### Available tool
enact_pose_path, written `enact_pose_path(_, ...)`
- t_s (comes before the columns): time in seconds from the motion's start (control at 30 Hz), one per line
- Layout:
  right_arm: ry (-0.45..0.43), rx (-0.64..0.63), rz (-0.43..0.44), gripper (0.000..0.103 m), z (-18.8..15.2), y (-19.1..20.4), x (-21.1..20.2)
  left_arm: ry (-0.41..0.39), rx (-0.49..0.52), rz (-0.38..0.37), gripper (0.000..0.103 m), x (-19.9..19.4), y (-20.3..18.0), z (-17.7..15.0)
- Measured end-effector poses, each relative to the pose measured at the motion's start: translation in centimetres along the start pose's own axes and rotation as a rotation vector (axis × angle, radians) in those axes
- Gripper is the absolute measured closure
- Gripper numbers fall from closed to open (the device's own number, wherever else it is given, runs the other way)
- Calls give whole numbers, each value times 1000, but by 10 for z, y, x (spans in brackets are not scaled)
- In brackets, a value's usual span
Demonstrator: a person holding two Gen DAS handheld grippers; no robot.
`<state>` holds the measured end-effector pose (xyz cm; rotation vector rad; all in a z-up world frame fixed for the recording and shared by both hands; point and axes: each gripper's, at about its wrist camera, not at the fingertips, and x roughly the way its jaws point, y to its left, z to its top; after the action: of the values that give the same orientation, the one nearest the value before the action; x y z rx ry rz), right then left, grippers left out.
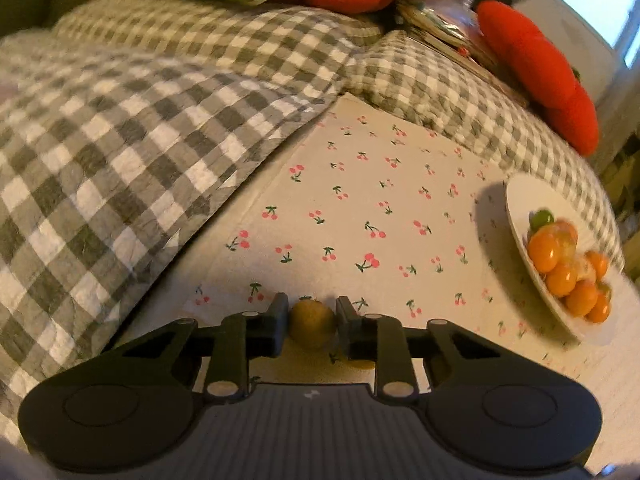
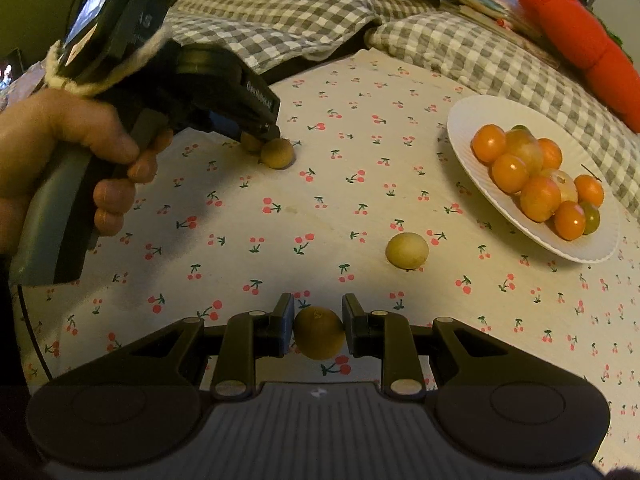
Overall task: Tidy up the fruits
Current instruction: 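Grasp a yellow tomato with the left gripper while the right holds its tomato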
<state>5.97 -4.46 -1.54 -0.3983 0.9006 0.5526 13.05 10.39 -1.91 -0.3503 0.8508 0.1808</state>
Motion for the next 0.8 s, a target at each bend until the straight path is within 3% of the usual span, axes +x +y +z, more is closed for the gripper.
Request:
enact_pose_path(0.13, -2, 5, -2, 80, 0, -1, 0, -14, 73, 36, 85, -1, -10, -3)
enact_pose_path(0.6, -31, 26, -19, 80, 2, -2, -3, -22, 143, 47, 85, -8, -20, -7)
enact_pose_path(0.8, -65, 56, -38, 80, 4, -7, -7, -67, 208, 75, 85, -18, -27, -8)
